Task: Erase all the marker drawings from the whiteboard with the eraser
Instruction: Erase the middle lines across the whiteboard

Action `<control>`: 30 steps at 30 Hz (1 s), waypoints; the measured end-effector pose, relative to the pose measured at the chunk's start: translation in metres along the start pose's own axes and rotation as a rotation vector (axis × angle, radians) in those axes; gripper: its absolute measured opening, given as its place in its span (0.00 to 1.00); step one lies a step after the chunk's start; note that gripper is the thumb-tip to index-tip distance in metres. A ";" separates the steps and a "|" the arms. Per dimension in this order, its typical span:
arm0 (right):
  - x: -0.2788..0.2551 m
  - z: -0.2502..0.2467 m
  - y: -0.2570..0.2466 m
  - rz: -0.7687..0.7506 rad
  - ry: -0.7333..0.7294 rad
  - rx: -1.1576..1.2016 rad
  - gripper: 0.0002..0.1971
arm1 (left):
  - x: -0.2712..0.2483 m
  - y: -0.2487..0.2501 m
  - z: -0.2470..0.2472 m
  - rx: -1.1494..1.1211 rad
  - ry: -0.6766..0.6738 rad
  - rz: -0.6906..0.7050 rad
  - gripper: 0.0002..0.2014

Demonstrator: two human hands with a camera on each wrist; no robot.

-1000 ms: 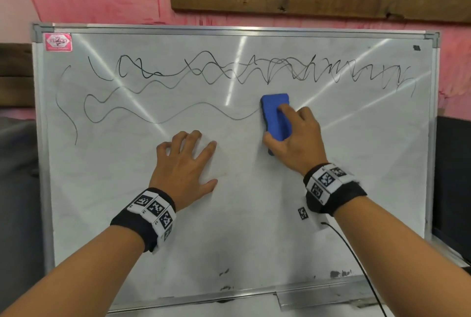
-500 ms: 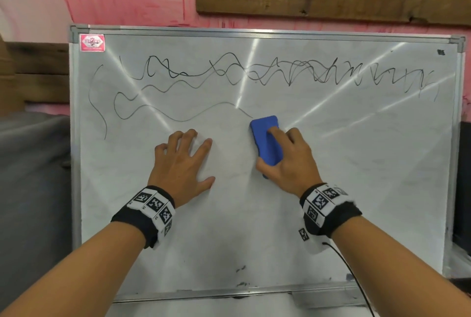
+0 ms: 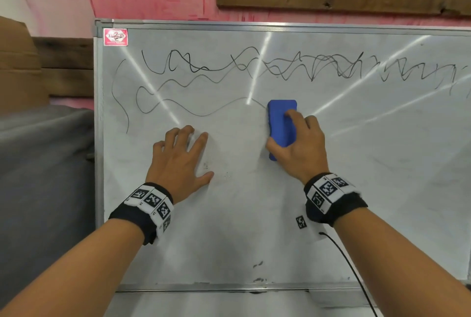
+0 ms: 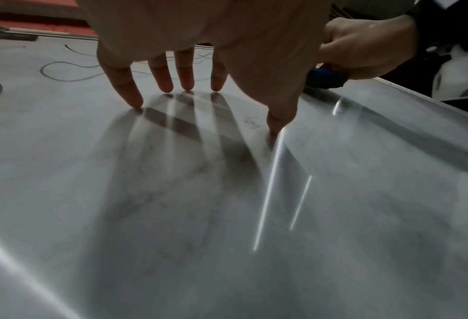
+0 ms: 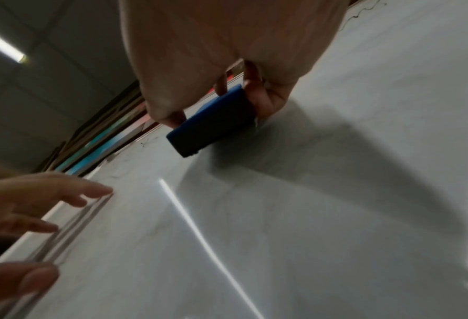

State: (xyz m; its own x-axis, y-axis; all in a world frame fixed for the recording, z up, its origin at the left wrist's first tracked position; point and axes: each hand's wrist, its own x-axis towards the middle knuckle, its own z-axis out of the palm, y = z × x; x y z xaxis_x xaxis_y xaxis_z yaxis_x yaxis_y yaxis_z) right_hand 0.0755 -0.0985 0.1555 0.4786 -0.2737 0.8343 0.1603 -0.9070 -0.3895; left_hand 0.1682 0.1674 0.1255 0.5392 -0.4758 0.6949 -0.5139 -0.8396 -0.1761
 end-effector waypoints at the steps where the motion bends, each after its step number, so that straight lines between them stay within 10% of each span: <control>1: 0.003 0.002 -0.004 0.023 0.009 0.015 0.33 | -0.001 -0.002 0.001 -0.004 0.001 0.000 0.44; 14: 0.010 0.024 -0.043 -0.088 -0.102 -0.041 0.35 | -0.006 -0.020 0.002 -0.012 0.011 -0.008 0.43; 30: -0.002 0.054 -0.077 -0.119 -0.186 -0.041 0.33 | -0.025 -0.087 -0.001 -0.257 0.167 -0.447 0.34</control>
State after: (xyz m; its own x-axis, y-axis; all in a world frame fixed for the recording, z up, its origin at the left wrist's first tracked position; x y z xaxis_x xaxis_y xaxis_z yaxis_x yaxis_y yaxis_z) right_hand 0.1086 -0.0104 0.1630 0.6097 -0.1037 0.7858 0.1917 -0.9427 -0.2731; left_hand 0.1988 0.2531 0.1245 0.6400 -0.0217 0.7681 -0.4168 -0.8496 0.3233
